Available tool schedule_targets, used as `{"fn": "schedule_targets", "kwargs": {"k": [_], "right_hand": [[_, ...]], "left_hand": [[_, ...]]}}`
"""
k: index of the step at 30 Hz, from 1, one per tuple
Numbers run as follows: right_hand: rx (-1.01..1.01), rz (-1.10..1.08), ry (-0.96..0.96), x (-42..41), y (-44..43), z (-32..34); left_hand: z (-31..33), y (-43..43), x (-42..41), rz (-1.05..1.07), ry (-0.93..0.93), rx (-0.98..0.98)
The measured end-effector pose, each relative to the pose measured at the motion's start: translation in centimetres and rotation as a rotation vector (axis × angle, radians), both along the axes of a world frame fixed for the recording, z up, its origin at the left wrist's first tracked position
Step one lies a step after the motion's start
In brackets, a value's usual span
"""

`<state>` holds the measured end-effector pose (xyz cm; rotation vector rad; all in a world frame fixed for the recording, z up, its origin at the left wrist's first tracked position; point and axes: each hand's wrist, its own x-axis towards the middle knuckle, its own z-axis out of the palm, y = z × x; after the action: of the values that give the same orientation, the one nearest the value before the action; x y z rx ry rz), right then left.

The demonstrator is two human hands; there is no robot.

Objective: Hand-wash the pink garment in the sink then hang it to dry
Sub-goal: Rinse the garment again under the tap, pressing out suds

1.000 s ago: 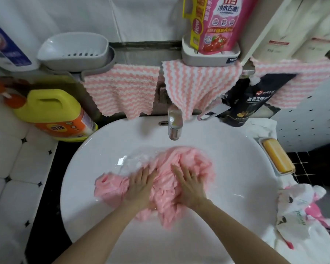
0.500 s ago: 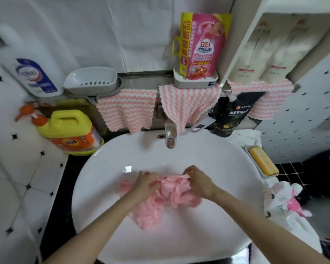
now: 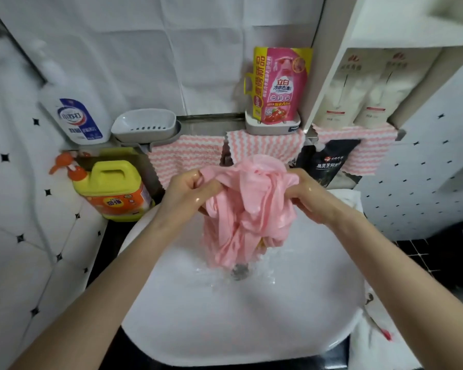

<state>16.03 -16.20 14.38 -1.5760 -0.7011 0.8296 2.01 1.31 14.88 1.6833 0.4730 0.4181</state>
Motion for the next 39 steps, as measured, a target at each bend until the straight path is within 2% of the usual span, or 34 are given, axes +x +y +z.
{"fn": "schedule_targets", "kwargs": {"k": [2, 5, 8, 10, 11, 13, 14, 15, 17, 18, 20, 22, 26, 30, 33, 36, 37, 39], "right_hand": [[-0.059, -0.089, 0.054, 0.0, 0.4, -2.4], [-0.267, -0.160, 0.130, -0.7, 0.5, -7.8], [-0.459, -0.204, 0.276, -1.3, 0.1, -14.7], [-0.497, -0.264, 0.329, -2.0, -0.2, -18.4], [-0.518, -0.284, 0.274, -2.3, -0.3, -19.8], [-0.610, -0.294, 0.034, -3.0, -0.5, -21.9], [-0.664, -0.247, -0.092, -3.3, -0.4, -22.5], [-0.703, -0.171, -0.198, -3.7, -0.3, -23.1], [-0.714, -0.031, -0.406, -4.4, 0.8, -24.3], [-0.701, 0.031, -0.483, -4.9, 1.4, -24.9], [-0.703, 0.125, -0.592, -5.5, 2.8, -26.7], [-0.798, 0.193, -0.663, -6.2, 3.3, -28.6], [-0.973, 0.151, -0.780, -7.1, 3.6, -30.7], [-0.874, 0.065, -0.918, -7.0, 3.3, -32.2], [-0.862, 0.024, -0.920, -5.9, 4.4, -32.7], [-0.852, -0.101, -0.904, -4.7, 6.0, -31.7], [-0.892, -0.070, -0.780, -4.1, 6.8, -30.7], [-0.956, -0.031, -0.650, -2.8, 8.0, -29.7]], "left_hand": [[-2.1, -0.1, 0.1, -0.010, 0.097, -0.050], [-7.1, -0.4, 0.1, -0.009, 0.242, -0.175], [-12.8, -1.1, -0.2, 0.088, 0.397, -0.369], [-17.3, -0.9, -0.5, 0.162, 0.558, -0.436], [-19.3, -0.6, -0.7, 0.163, 0.669, -0.341], [-22.6, 0.3, -1.5, 0.059, 0.923, 0.141], [-23.7, 0.5, -1.7, -0.009, 0.939, 0.401], [-24.6, 0.2, -2.0, -0.103, 0.871, 0.580], [-25.1, -0.5, -1.8, -0.341, 0.733, 0.783], [-25.8, -0.7, -1.7, -0.416, 0.723, 0.824], [-28.2, -0.5, -1.9, -0.465, 0.745, 0.845], [-30.3, -0.4, -2.4, -0.452, 0.742, 0.820], [-32.6, -1.0, -2.0, -0.317, 0.571, 0.858], [-34.4, -1.4, -1.4, -0.195, 0.437, 1.034], [-35.3, -0.9, -0.2, -0.143, 0.359, 1.057], [-33.5, -0.6, 2.0, -0.125, 0.420, 0.959], [-32.1, -0.3, 3.0, -0.137, 0.506, 0.899], [-30.2, 0.6, 4.5, -0.166, 0.686, 0.809]]}}
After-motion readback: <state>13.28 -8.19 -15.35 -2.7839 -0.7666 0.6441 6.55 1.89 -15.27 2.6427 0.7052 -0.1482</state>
